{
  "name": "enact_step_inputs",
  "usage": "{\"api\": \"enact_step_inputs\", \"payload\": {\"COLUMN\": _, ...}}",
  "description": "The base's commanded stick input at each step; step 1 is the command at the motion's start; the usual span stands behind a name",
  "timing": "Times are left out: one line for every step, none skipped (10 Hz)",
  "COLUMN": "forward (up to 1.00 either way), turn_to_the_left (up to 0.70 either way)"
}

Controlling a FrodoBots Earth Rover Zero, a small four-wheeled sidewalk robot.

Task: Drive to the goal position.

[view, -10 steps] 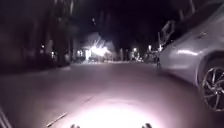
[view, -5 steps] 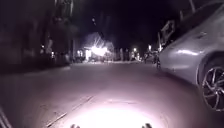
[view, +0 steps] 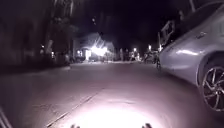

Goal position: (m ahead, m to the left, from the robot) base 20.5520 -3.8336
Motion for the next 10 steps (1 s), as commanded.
{"api": "enact_step_inputs", "payload": {"forward": 0.56, "turn_to_the_left": 0.0}}
{"api": "enact_step_inputs", "payload": {"forward": 0.17, "turn_to_the_left": 0.0}}
{"api": "enact_step_inputs", "payload": {"forward": 0.85, "turn_to_the_left": -0.06}}
{"api": "enact_step_inputs", "payload": {"forward": 0.85, "turn_to_the_left": -0.34}}
{"api": "enact_step_inputs", "payload": {"forward": 0.85, "turn_to_the_left": -0.34}}
{"api": "enact_step_inputs", "payload": {"forward": 0.85, "turn_to_the_left": -0.34}}
{"api": "enact_step_inputs", "payload": {"forward": 0.85, "turn_to_the_left": -0.34}}
{"api": "enact_step_inputs", "payload": {"forward": 0.85, "turn_to_the_left": -0.34}}
{"api": "enact_step_inputs", "payload": {"forward": 0.85, "turn_to_the_left": -0.34}}
{"api": "enact_step_inputs", "payload": {"forward": 0.39, "turn_to_the_left": 0.0}}
